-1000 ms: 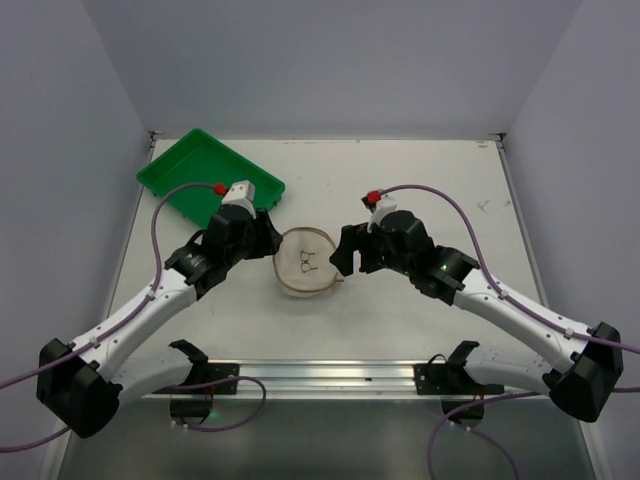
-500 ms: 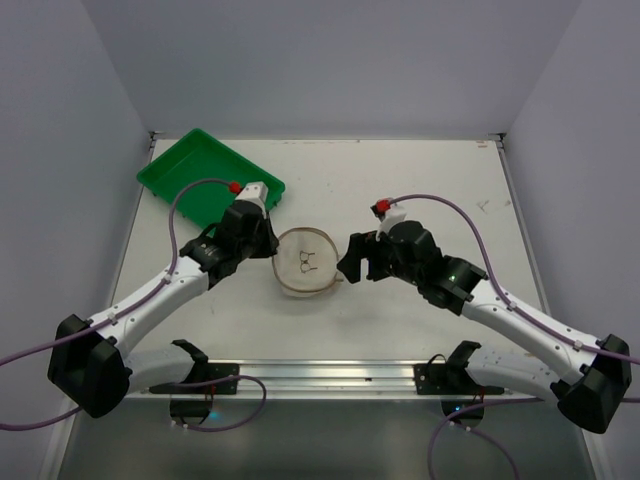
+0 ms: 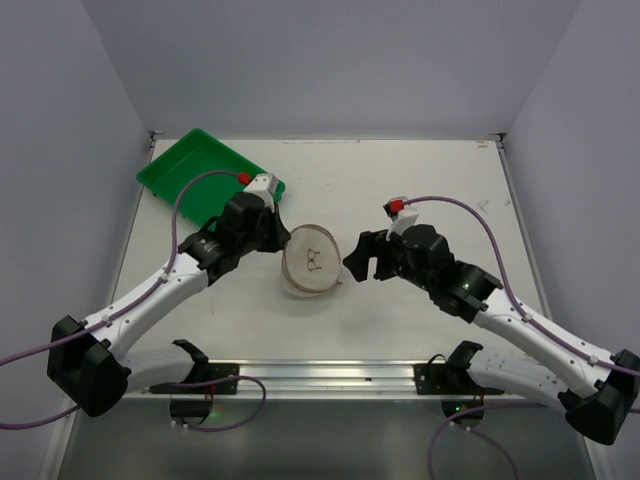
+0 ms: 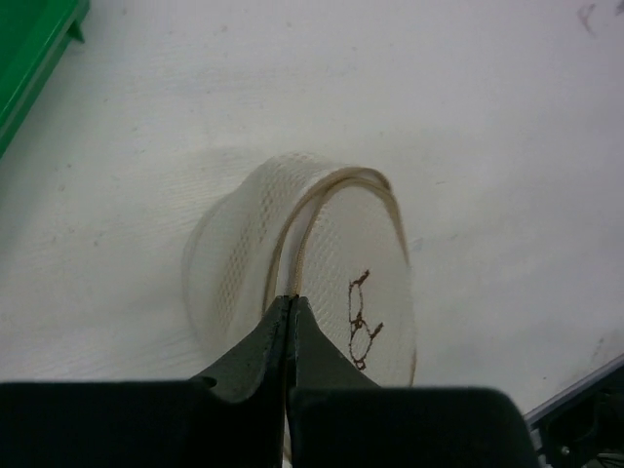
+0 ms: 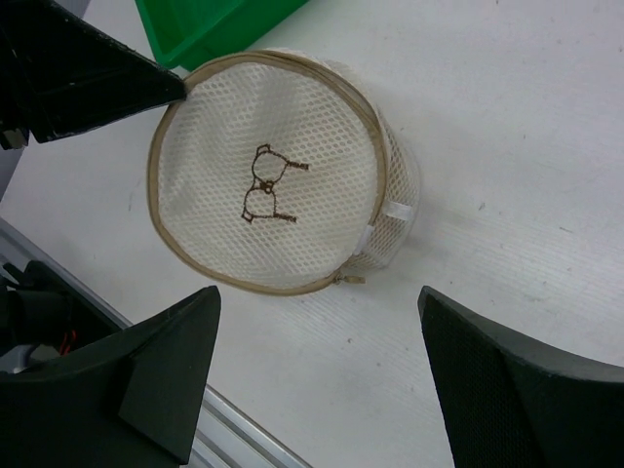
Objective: Unzip the laundry bag and remove the bra
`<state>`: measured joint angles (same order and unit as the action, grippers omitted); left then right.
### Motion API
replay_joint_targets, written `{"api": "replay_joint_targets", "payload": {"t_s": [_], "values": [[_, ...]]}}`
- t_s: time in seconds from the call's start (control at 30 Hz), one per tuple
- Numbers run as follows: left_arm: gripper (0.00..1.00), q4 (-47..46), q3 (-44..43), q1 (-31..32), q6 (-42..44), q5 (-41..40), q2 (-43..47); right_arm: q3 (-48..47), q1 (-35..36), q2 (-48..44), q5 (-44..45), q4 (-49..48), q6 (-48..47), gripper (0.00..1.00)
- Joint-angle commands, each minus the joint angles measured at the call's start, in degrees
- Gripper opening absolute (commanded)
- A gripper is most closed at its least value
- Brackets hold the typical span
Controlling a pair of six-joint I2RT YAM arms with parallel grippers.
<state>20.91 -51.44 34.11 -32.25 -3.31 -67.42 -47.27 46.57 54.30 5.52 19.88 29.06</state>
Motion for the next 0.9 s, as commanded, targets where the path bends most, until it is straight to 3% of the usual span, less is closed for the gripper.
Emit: {"api": "replay_joint_targets", "payload": {"t_s": [0.0, 0.2, 0.33, 0.4, 0.5, 0.57, 0.6, 0.63, 0.73, 0.87], "values": [[0.00, -2.5, -7.9, 2.3, 1.6, 3.0, 0.7, -0.1, 0.2, -3.8, 3.7, -0.6, -0.2, 0.84], [0.00, -4.0, -16.8, 9.5, 0.4, 4.5, -6.7, 0.9, 0.2, -12.6, 11.1, 0.8, 0.4, 0.86], [0.00, -9.6, -20.4, 19.0, -1.1, 4.5, -14.7, 3.8, 0.2, -20.0, 16.5, 1.0, 1.2, 0.88], [0.07, -10.8, -23.8, 21.9, -1.6, 5.4, -21.4, 5.1, 0.1, -25.2, 19.9, 1.0, 1.2, 0.90], [0.28, -11.1, -27.9, 26.3, -1.9, 5.7, -26.9, 7.1, 0.2, -31.1, 22.6, 0.9, 0.2, 0.93], [0.56, -11.6, -28.3, 27.4, -1.9, 4.5, -27.0, 8.0, 0.2, -34.0, 23.5, 0.9, -0.5, 0.93], [0.77, -11.5, -27.9, 27.3, -1.9, 3.6, -25.5, 8.6, 0.1, -34.5, 23.7, 0.9, -0.8, 0.95], [0.84, -11.0, -27.6, 27.3, -1.8, -1.1, -24.4, 8.8, 0.2, -34.9, 23.6, 1.0, -0.8, 0.95], [0.98, -6.2, -26.1, 27.1, -1.2, -9.2, -19.1, 9.0, 0.1, -33.5, 22.4, 1.0, -0.4, 0.97], [0.98, 0.1, -22.0, 24.3, -0.9, -17.8, -13.5, 7.9, 0.1, -24.9, 17.3, 0.7, 2.7, 0.98]]}}
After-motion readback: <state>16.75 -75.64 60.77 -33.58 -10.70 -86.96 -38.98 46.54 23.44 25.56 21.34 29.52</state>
